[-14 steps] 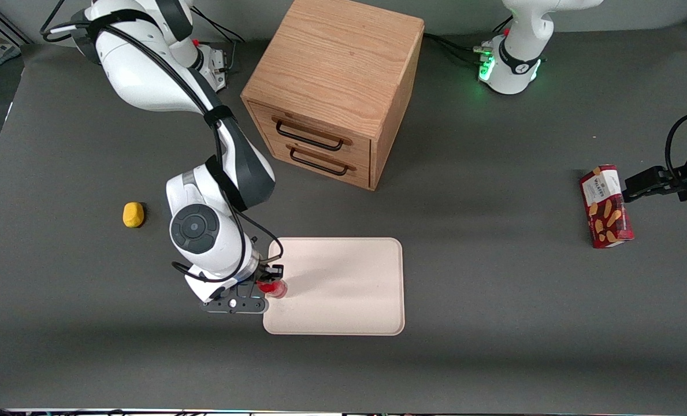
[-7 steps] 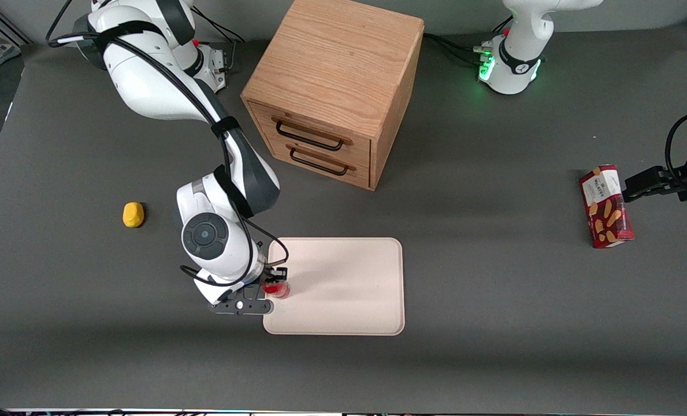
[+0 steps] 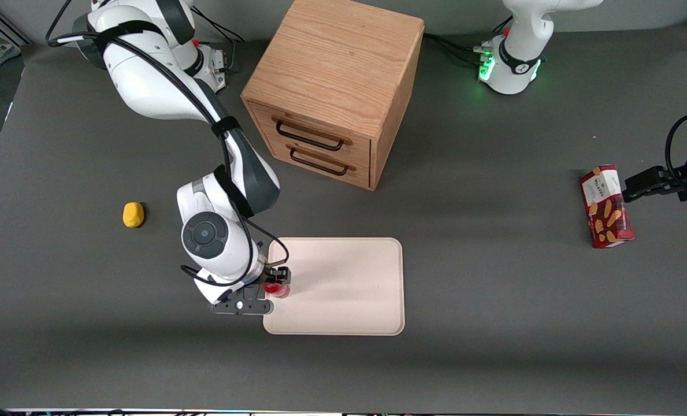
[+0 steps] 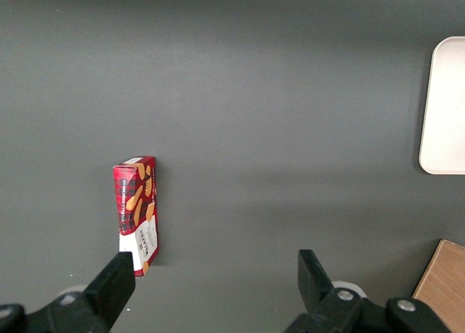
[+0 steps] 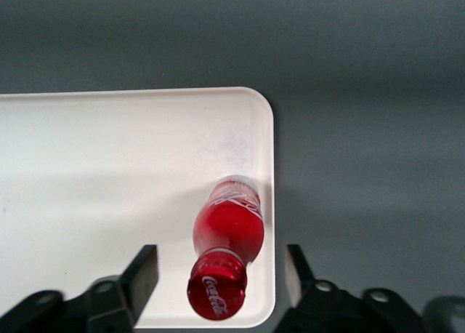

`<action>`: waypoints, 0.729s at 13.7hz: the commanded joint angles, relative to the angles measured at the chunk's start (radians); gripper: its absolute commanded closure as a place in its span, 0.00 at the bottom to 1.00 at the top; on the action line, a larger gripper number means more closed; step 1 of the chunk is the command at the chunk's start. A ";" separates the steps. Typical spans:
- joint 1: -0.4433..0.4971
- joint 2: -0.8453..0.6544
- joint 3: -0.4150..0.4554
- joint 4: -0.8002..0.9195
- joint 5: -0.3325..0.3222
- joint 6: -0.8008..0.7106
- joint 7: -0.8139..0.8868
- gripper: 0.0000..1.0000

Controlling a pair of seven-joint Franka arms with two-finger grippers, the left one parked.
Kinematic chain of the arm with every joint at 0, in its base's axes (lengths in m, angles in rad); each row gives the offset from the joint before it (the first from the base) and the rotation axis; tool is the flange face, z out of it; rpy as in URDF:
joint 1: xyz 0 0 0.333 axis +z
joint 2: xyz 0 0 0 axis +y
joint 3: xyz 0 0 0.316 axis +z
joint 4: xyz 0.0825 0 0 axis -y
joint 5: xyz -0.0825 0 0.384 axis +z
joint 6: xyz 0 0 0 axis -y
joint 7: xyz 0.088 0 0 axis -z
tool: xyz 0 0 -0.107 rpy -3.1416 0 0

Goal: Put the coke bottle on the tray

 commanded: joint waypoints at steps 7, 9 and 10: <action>-0.004 -0.222 -0.001 0.000 0.008 -0.197 0.029 0.00; -0.010 -0.283 -0.001 -0.005 0.008 -0.265 0.029 0.00; -0.024 -0.334 -0.001 -0.009 0.008 -0.321 0.021 0.00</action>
